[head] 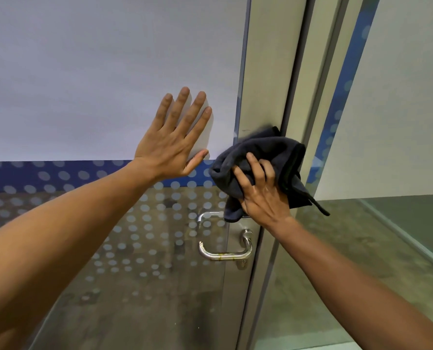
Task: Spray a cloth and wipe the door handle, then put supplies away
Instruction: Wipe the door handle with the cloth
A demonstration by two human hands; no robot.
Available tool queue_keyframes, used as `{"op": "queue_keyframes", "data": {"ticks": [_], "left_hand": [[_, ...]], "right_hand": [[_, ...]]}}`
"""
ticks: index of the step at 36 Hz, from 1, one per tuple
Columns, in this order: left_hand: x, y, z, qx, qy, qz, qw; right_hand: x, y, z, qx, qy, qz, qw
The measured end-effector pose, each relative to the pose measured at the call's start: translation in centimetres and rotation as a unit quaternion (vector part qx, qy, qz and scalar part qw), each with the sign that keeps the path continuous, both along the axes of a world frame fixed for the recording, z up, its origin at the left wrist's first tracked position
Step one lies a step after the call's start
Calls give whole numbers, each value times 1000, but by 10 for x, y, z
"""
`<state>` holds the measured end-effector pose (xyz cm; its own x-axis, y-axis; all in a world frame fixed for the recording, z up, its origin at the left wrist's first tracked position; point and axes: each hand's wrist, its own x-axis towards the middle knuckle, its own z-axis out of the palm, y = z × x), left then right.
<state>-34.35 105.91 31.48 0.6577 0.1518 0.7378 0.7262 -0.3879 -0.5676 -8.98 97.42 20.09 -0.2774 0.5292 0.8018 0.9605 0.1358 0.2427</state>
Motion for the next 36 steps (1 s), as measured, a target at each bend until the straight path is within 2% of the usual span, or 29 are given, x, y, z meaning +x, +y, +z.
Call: {"op": "queue_keyframes", "data": {"ticks": [10, 15, 21, 27, 29, 32, 33, 36], "left_hand": [[-1, 1, 0, 7, -2, 1, 1000], [0, 2, 0, 11, -1, 4, 1000], [0, 1, 1, 13, 1, 6, 1000], [0, 1, 1, 9, 0, -1, 1000], [0, 1, 1, 9, -1, -4, 1000], [0, 1, 1, 8, 0, -7, 1000], [0, 0, 1, 9, 0, -8, 1000], [0, 0, 2, 11, 3, -9, 1000]], "right_hand": [[8, -15, -70, -48, -92, -16, 994], [13, -19, -77, -58, -111, 11, 992], [32, -25, -76, -84, -205, 56, 973], [34, -43, -53, -157, -217, 110, 957], [31, -49, -41, -227, -230, 107, 940], [23, -56, -24, -371, -221, 105, 896], [22, -57, -18, -390, -210, 109, 890], [26, -65, -2, -390, -145, 122, 901]]}}
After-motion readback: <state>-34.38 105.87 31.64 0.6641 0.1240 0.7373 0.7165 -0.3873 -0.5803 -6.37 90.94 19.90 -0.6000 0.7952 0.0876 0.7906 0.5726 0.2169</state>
